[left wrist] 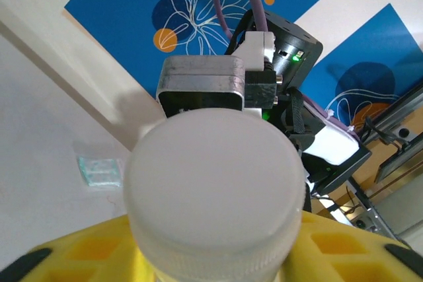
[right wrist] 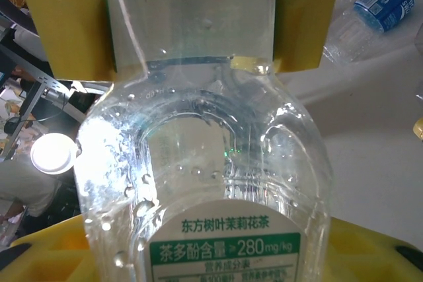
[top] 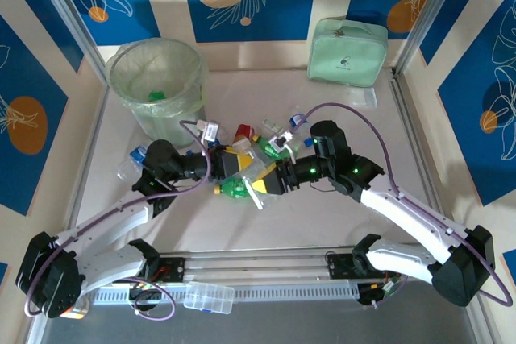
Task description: Put the plastic bottles in the bin
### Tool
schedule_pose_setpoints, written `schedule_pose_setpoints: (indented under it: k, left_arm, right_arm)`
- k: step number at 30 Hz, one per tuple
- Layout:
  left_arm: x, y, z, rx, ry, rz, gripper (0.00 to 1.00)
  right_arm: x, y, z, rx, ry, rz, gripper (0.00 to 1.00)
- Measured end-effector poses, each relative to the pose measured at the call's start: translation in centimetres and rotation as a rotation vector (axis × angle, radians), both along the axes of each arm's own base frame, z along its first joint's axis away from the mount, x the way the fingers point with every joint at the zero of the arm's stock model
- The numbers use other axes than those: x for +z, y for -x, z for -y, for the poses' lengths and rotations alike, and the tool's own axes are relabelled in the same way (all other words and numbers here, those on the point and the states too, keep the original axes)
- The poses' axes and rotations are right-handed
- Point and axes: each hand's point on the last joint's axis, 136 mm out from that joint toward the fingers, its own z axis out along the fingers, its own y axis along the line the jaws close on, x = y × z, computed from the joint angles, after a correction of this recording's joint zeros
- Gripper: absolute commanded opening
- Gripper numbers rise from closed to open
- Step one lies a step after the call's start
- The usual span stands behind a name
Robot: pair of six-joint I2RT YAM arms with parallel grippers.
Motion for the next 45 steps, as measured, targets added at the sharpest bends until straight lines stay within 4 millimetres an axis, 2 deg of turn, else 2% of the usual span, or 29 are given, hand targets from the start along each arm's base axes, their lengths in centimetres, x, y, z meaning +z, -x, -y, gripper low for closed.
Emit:
schedule_pose_setpoints:
  k: [3, 8, 13, 14, 20, 24, 31, 38, 42, 45]
  left_arm:
    - [0.0, -0.1, 0.1, -0.002, -0.003, -0.005, 0.28]
    - [-0.1, -0.2, 0.2, -0.004, -0.005, -0.007, 0.27]
    - [-0.1, -0.2, 0.2, -0.003, -0.007, -0.01, 0.26]
    - [-0.1, -0.2, 0.2, -0.003, -0.007, -0.01, 0.25]
    - [-0.1, -0.1, 0.2, 0.014, -0.016, -0.001, 0.24]
    - [0.6, -0.2, -0.3, 0.059, -0.033, 0.036, 0.21]
    - [1.7, -1.6, -1.4, 0.181, -0.095, 0.07, 0.18]
    - [3.7, -4.8, -4.7, 0.397, -0.162, 0.089, 0.18]
    - [5.5, -7.6, -8.0, 0.586, -0.226, 0.083, 0.17]
    - [7.6, -10.4, -10.9, 0.733, -0.25, 0.073, 0.18]
  right_arm:
    - [-0.1, 0.0, 0.1, 0.001, -0.001, -0.001, 0.49]
    - [-0.2, -0.1, 0.1, -0.001, -0.003, 0.001, 0.5]
    - [-0.3, -0.1, 0.1, 0.001, -0.005, 0.001, 0.61]
    - [-0.3, -0.1, 0.1, 0.001, -0.005, 0.002, 0.65]
    - [-0.7, -0.4, 0.2, -0.017, 0.011, 0.005, 0.98]
    - [-1.1, -0.9, 0.5, -0.05, 0.03, 0.008, 0.99]
    - [-0.1, -2.2, 2.3, -0.158, 0.031, 0.053, 0.99]
    - [-0.1, -3.9, 4.3, -0.281, 0.066, 0.075, 0.99]
    - [-0.4, -4.5, 4.9, -0.325, 0.085, 0.076, 0.99]
    - [-0.6, -4.8, 5.1, -0.344, 0.097, 0.073, 0.99]
